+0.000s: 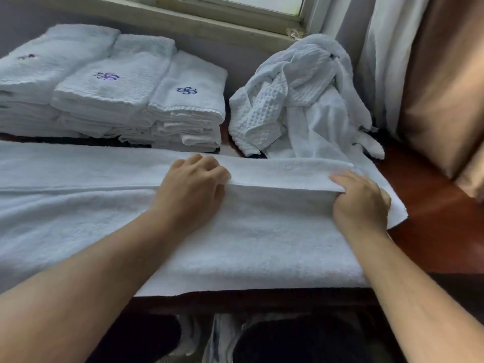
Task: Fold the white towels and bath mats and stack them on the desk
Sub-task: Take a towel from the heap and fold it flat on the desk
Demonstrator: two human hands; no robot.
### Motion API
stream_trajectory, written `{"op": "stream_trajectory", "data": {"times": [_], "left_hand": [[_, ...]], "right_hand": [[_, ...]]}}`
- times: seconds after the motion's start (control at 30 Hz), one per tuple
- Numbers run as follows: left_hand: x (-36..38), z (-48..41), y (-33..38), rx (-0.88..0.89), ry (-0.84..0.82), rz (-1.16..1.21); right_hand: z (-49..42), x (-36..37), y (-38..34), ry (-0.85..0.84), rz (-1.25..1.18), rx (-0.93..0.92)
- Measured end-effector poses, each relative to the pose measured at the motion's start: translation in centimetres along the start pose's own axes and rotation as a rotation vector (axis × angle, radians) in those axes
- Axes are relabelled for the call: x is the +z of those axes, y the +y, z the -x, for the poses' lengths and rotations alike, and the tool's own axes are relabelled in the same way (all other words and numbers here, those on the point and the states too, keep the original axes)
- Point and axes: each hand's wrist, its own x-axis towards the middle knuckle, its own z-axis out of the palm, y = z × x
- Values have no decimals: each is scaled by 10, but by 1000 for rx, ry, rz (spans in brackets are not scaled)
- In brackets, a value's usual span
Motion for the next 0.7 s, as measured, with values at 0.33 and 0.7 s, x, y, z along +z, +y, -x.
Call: {"op": "stream_trajectory", "data": {"times": [0.33, 0.7], "left_hand": [[-3, 2, 1, 31, -50, 111], [5, 1, 2, 8, -400, 51]], "right_hand": [[1, -1, 3, 44, -23, 58], [11, -7, -10, 150, -138, -175]]}}
